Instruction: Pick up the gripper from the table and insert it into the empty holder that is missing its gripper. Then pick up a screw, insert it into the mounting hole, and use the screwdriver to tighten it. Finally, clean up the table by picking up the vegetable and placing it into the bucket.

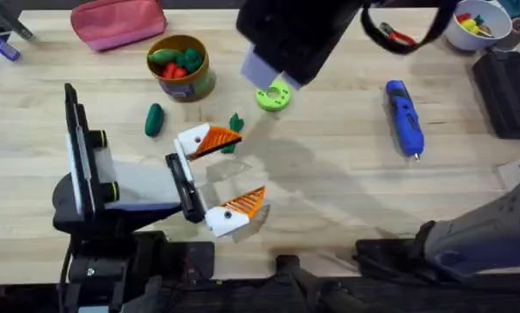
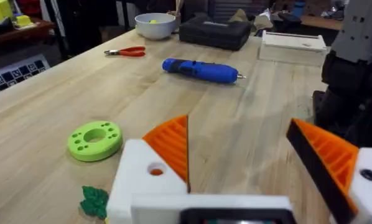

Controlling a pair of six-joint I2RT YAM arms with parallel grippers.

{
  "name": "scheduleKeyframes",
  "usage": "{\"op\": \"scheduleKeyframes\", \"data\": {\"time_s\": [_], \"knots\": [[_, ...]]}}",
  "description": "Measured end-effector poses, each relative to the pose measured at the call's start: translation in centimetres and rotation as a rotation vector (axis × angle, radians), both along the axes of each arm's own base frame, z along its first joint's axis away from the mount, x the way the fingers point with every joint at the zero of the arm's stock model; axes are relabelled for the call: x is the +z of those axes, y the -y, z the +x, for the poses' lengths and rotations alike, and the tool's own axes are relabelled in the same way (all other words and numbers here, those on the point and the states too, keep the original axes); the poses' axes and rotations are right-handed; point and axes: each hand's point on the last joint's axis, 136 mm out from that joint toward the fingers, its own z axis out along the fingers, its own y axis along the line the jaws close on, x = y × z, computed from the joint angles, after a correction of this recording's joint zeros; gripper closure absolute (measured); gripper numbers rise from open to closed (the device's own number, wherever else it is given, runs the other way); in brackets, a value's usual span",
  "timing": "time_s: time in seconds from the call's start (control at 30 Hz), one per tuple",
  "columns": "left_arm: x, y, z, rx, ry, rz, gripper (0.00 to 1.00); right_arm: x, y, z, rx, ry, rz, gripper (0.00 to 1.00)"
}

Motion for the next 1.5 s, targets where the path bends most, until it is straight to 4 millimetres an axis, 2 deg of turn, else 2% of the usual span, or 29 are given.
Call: {"op": "scheduleKeyframes", "data": {"time_s": [0.3,0.7,1.0,1.27,1.5], "knots": [[0.0,0.0,0.0,0.0,0.0,0.0,0.015,0.0,-1.5,-2.1,0.08,0.002,-0.003,0.997],[0.0,0.0,0.0,0.0,0.0,0.0,0.015,-0.5,-3.0,-3.8,0.214,0.017,-0.033,0.997],[0.0,0.0,0.0,0.0,0.0,0.0,0.015,-2.4,-4.6,-4.2,0.346,0.017,-0.101,0.997],[0.0,0.0,0.0,0.0,0.0,0.0,0.015,-2.4,-5.6,-4.8,0.419,0.043,-0.098,0.997],[0.0,0.0,0.0,0.0,0.0,0.0,0.015,-2.9,-7.5,-4.0,0.433,0.071,-0.071,0.997]]}}
